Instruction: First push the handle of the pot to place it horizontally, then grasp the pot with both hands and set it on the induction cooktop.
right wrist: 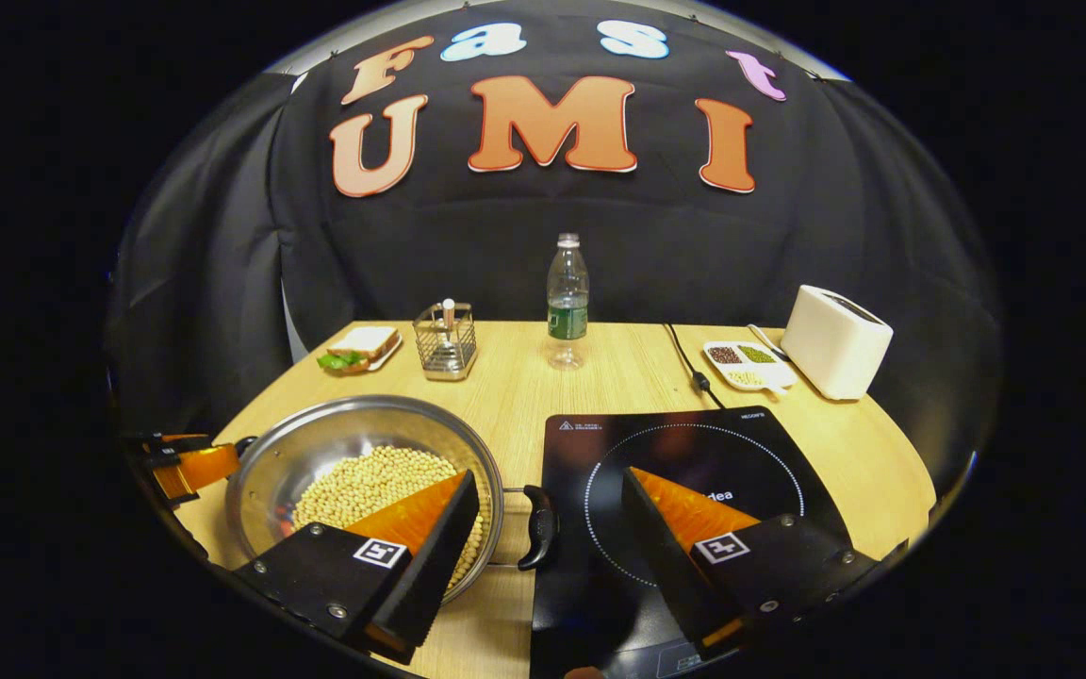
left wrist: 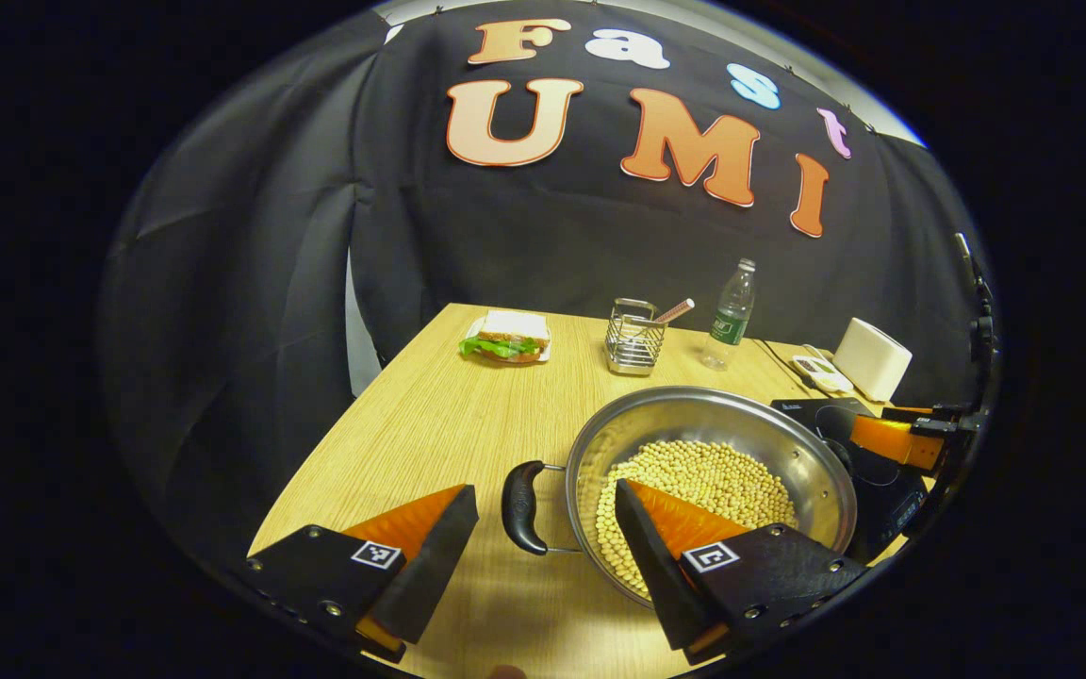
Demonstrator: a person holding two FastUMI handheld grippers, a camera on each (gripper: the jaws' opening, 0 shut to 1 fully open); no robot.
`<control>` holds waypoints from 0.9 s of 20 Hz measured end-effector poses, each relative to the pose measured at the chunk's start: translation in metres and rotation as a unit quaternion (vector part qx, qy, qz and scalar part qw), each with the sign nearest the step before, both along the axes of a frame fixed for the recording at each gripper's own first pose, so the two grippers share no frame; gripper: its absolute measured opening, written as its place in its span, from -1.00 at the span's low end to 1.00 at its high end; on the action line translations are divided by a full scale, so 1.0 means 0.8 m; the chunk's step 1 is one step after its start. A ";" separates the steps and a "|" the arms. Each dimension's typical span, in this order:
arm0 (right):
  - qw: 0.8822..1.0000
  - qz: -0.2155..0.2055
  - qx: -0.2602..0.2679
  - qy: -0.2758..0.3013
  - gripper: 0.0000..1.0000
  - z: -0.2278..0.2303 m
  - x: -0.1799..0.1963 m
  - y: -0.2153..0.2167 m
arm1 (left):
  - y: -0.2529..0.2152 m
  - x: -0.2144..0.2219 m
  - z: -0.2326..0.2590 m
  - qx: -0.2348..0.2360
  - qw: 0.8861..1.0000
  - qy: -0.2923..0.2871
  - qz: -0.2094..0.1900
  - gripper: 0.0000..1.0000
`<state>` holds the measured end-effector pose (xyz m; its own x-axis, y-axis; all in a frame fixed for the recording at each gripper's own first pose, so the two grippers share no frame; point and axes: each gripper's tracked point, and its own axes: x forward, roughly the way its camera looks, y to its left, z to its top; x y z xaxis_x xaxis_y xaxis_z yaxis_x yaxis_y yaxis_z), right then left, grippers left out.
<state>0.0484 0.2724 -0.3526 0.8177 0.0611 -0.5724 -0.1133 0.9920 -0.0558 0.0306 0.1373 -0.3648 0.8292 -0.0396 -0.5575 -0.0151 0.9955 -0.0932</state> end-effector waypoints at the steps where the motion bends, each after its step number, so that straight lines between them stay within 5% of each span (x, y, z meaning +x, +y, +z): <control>1: 1.000 -0.004 -0.007 0.007 0.92 -0.006 -0.001 0.000 | 0.003 0.003 -0.007 0.001 1.000 0.007 0.001 0.85; 10: 0.998 -0.002 -0.016 0.053 0.92 -0.048 0.003 0.017 | 0.002 0.018 -0.042 -0.011 0.999 0.037 -0.018 0.84; 13: 0.998 0.005 -0.021 0.061 0.65 -0.056 -0.002 0.023 | -0.001 0.014 -0.050 -0.010 0.998 0.052 -0.025 0.86; 14: 0.998 0.002 -0.033 0.061 0.57 -0.058 -0.001 0.017 | -0.005 0.013 -0.052 -0.015 0.998 0.056 -0.027 0.82; 16: 0.998 0.000 -0.032 0.060 0.35 -0.058 -0.001 0.018 | -0.008 0.015 -0.051 -0.025 0.998 0.052 -0.021 0.27; 18: 0.998 -0.006 -0.025 0.059 0.24 -0.056 0.000 0.017 | -0.010 0.010 -0.051 -0.015 0.998 0.057 -0.013 0.14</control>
